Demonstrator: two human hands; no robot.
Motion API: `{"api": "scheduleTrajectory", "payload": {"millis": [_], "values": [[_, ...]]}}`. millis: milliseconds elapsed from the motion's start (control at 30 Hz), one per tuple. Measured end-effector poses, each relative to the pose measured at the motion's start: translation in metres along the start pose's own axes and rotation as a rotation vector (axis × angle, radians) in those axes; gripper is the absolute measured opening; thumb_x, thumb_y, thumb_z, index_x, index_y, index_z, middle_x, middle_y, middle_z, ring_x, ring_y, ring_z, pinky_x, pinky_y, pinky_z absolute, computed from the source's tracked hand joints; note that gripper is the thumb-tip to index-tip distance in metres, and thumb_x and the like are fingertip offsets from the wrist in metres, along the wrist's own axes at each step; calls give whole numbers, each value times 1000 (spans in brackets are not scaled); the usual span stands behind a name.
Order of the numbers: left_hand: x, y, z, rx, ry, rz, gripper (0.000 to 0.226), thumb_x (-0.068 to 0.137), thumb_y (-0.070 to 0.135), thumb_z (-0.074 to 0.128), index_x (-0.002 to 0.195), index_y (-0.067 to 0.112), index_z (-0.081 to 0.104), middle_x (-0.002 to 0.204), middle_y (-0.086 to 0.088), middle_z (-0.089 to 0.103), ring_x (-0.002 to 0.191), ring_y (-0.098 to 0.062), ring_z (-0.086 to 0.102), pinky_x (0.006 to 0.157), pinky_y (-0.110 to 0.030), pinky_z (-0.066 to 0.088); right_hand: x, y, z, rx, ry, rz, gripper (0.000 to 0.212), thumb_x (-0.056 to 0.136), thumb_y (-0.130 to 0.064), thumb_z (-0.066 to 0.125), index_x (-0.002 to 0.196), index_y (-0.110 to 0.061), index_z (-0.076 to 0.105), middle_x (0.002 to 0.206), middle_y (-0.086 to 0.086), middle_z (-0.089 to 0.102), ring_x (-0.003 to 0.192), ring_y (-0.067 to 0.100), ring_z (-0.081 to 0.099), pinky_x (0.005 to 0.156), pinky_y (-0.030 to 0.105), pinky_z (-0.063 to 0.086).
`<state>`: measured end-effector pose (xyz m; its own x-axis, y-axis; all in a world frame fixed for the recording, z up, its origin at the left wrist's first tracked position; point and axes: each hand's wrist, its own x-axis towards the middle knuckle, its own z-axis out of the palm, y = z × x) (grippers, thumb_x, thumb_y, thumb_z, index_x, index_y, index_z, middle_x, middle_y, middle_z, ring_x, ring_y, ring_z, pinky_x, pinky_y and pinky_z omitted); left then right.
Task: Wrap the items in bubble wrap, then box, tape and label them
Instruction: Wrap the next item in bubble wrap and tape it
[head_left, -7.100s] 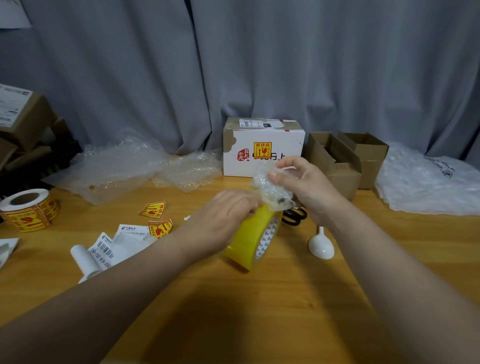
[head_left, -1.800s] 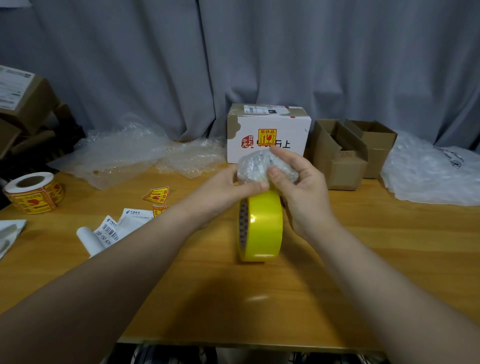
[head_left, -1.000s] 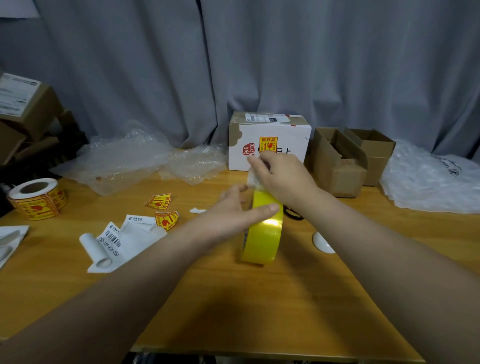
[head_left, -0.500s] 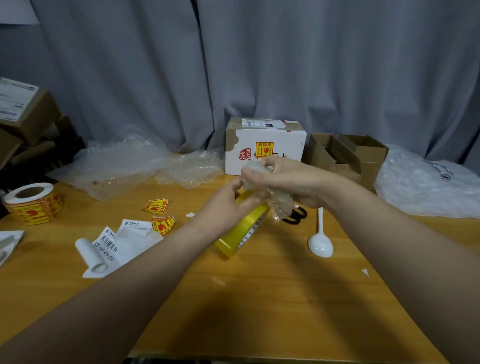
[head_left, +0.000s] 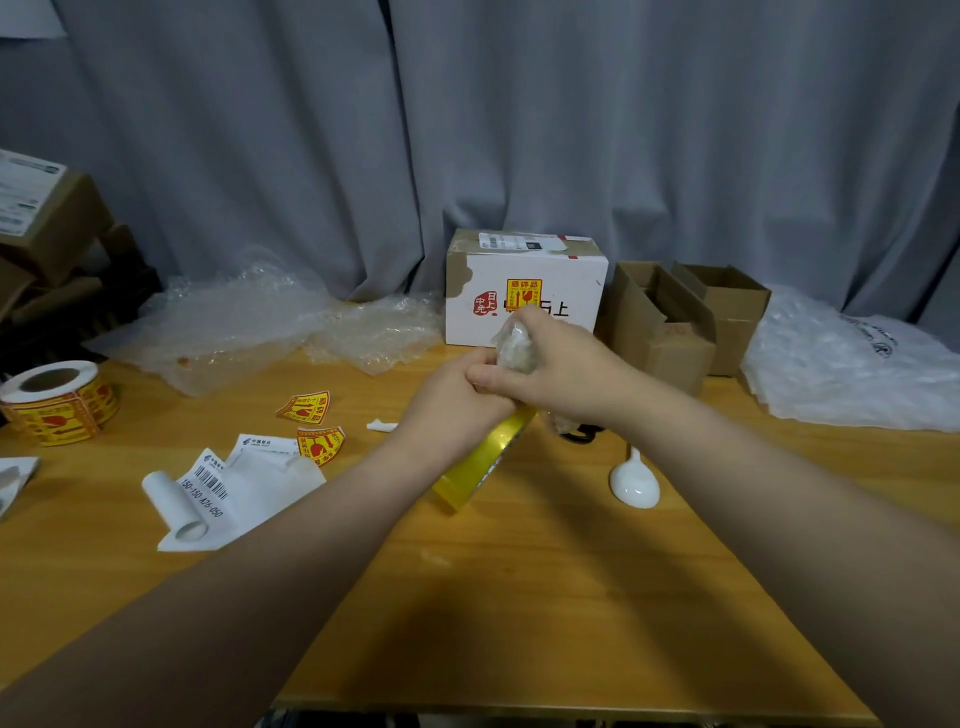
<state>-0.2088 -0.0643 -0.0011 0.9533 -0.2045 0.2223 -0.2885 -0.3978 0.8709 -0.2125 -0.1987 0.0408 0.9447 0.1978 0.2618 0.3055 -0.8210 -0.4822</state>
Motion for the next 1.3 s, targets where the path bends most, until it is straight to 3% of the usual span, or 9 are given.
{"api": "scheduleTrajectory", "payload": {"millis": [167,233,367,533,700,867,1033,1167,1300], "values": [[-7,1,-5,25,-197,-42,49,85,47,62,129,26,53,123,3,60,113,-17,56,99,-40,45,1,13,6,96,168,91,37,81,-52,67,98,-25,49,82,-15,51,80,9,51,58,17,35],[-8,-1,-10,17,-178,-29,40,87,47,59,120,26,57,117,2,62,106,-17,59,94,-39,48,0,17,4,136,182,97,38,82,-51,67,102,-19,58,85,-15,55,80,6,53,56,9,35],[-1,0,-15,71,-91,-17,37,85,52,58,105,21,61,105,4,64,99,-14,59,85,-32,50,3,11,-9,412,247,94,51,80,-50,69,96,-2,68,88,10,72,77,25,68,67,37,55],[7,9,-16,182,-49,72,36,83,49,61,100,17,61,87,13,55,87,-8,52,67,-15,39,1,12,-12,810,45,300,61,75,-61,62,100,-7,69,93,11,74,86,25,72,80,39,58],[1,1,-7,213,-82,103,36,82,52,60,103,23,64,87,18,58,90,-8,55,70,-23,40,-1,18,-14,809,-105,310,71,67,-63,56,103,-3,68,96,15,72,89,30,70,82,40,56],[-3,6,4,246,-18,167,29,85,53,58,102,29,62,84,19,58,79,-3,52,63,-19,37,2,17,-13,416,117,158,41,87,-51,59,91,-10,66,86,-1,65,78,11,61,66,28,47],[-3,10,12,281,-8,106,32,87,34,59,113,16,63,100,-2,67,92,-20,61,81,-39,52,-4,2,-2,19,-12,151,84,64,-83,40,115,-18,48,105,-5,56,99,16,55,80,34,49],[-8,6,4,156,-211,91,34,91,34,58,121,19,61,115,0,66,103,-15,60,92,-37,49,-7,21,0,301,62,236,62,67,-64,72,105,-19,53,102,-9,63,96,10,59,79,31,51],[-13,2,-6,114,-254,97,30,88,40,59,110,20,64,102,0,68,93,-15,64,86,-41,53,-6,23,6,543,88,328,34,70,-31,80,93,-16,59,88,1,66,87,21,65,71,38,55]]}}
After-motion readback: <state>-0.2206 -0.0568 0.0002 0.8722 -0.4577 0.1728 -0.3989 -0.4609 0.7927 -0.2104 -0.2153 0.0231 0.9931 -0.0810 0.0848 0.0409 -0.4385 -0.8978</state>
